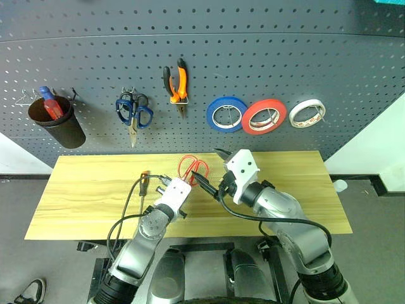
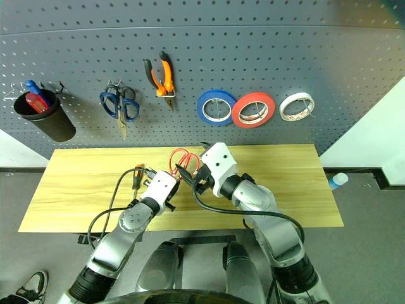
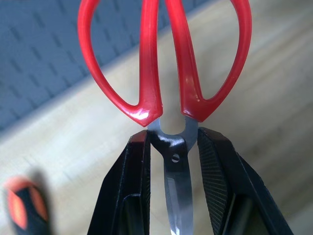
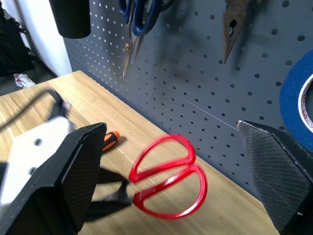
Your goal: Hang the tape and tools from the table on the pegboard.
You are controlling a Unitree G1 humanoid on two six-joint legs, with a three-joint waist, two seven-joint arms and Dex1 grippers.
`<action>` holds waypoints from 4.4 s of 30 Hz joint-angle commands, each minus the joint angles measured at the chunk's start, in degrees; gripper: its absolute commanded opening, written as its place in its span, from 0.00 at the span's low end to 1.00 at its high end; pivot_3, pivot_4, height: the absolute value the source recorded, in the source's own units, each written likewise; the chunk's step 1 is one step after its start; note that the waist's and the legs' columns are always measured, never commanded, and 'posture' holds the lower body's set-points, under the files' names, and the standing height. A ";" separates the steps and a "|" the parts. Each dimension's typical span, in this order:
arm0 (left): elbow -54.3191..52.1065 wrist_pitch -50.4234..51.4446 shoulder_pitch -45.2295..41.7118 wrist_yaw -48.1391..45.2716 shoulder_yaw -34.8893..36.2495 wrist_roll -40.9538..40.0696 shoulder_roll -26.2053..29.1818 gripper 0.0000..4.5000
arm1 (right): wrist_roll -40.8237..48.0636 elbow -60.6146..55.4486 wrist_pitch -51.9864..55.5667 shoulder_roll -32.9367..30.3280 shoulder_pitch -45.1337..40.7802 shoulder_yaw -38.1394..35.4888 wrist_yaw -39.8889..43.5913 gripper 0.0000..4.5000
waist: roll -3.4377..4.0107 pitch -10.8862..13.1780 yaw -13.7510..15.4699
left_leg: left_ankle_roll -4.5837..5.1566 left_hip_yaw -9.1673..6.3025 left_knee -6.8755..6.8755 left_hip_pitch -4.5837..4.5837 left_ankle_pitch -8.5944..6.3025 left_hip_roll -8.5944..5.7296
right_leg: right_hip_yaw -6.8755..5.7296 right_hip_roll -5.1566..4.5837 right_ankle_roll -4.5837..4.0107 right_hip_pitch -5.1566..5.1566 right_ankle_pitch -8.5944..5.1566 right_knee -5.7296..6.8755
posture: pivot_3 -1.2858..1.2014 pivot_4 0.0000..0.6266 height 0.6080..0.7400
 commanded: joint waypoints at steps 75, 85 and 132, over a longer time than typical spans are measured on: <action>18.02 -36.57 -7.52 13.30 22.02 5.39 -0.59 0.23 | 15.97 -4.10 -16.43 -2.04 8.90 -12.57 8.32 1.00 | -0.21 -5.61 1.57 | 0.00 0.01 0.01 0.99 0.00 -0.01 | -0.01 0.03 0.16 1.12 -0.11 0.07 | 0.64 0.08 0.52; 20.31 -36.37 -10.36 12.70 22.23 4.55 -0.11 0.23 | 15.71 -4.40 -16.27 -2.12 9.02 -12.22 7.65 1.00 | -0.21 -5.61 1.51 | 0.00 0.01 0.00 0.99 0.00 -0.02 | -0.01 0.03 0.13 1.14 -0.09 0.07 | 0.64 0.07 0.52; 46.89 -46.36 -20.73 13.69 19.84 3.05 -0.04 1.00 | 15.52 -5.73 -15.56 -2.14 9.26 -12.38 6.26 1.00 | -0.24 -5.62 1.47 | 0.00 0.02 -0.02 0.99 0.00 -0.02 | 0.00 0.04 0.14 1.11 -0.10 0.02 | 0.63 0.08 0.52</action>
